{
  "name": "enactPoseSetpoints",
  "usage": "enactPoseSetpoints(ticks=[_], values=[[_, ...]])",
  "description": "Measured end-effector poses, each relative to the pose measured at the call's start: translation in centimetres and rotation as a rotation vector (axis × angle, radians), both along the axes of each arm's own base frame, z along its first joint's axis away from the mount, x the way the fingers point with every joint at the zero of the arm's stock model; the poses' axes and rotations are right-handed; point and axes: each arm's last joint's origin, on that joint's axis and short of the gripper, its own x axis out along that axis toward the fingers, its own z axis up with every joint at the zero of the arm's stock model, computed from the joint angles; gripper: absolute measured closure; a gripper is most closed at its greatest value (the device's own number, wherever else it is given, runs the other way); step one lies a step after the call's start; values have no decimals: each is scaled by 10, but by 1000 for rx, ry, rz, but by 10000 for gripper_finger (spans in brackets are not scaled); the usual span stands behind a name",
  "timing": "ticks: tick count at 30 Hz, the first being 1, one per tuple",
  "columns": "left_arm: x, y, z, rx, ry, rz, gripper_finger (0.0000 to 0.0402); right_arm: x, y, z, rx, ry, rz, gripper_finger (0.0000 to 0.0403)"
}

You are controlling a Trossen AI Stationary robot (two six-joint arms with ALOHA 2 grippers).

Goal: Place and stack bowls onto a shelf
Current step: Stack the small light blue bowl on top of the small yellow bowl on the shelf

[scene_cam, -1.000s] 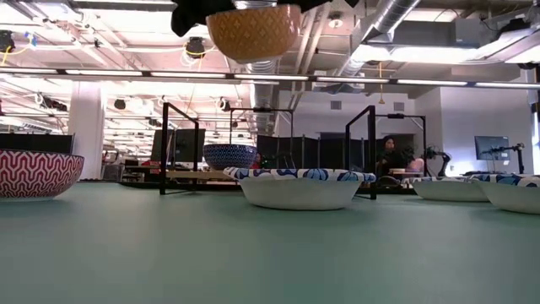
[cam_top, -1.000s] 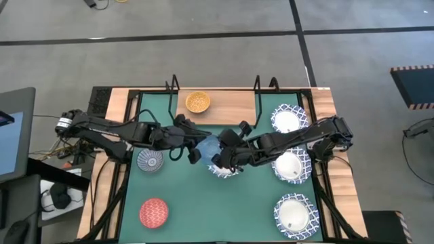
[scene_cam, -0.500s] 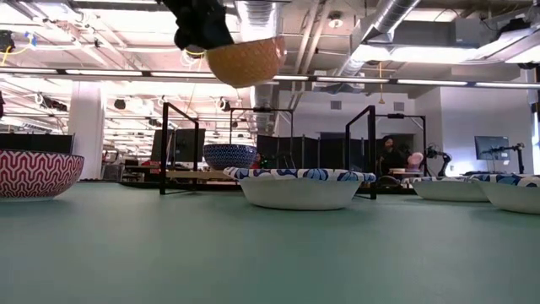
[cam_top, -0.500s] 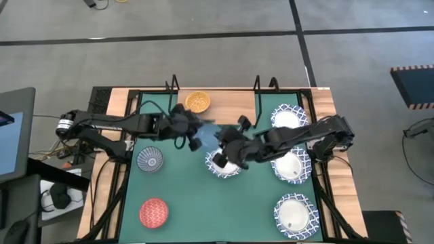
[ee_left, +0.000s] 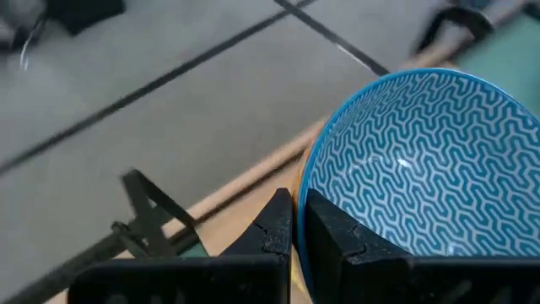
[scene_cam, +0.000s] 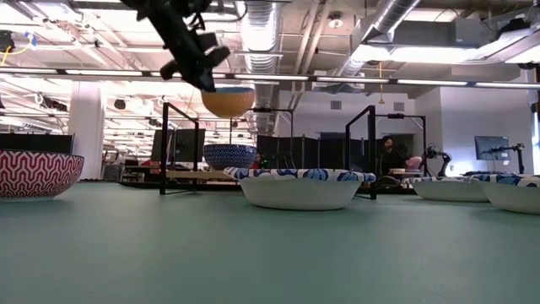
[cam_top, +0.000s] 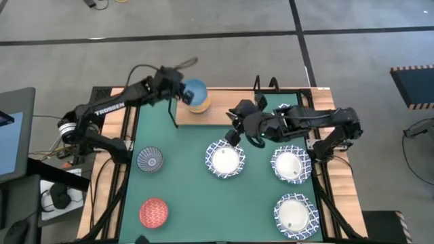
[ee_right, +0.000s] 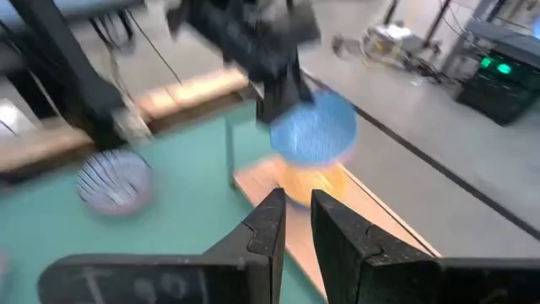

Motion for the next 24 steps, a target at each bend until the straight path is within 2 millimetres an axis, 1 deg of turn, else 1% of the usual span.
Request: enactPoseSetpoints(ticks=[2, 5, 8, 10, 12, 17, 22, 24], values=[[0, 14, -7, -27, -15, 25, 401, -2, -6, -6, -5, 70, -23, 315], [9, 29, -21, -51, -29, 4, 401, -4, -15, -16, 5, 156, -62, 315], [19, 35, -38, -85, 22, -32, 401, -4, -24, -23, 2, 230, -86, 315], [23, 38, -49, -107, 62, -56, 401, -4, -32, -25, 13, 247, -109, 315], [24, 38, -55, -131, 101, -66, 398, -5, -39, -26, 45, 237, -148, 315], [19, 41, -61, -134, 187, -62, 395, -5, -52, -25, 134, 165, -228, 315], [16, 45, -61, -133, 197, -93, 394, 2, -59, -28, 197, 132, -232, 315], [15, 46, -61, -145, 189, -105, 387, 5, -62, -29, 218, 118, -224, 315]])
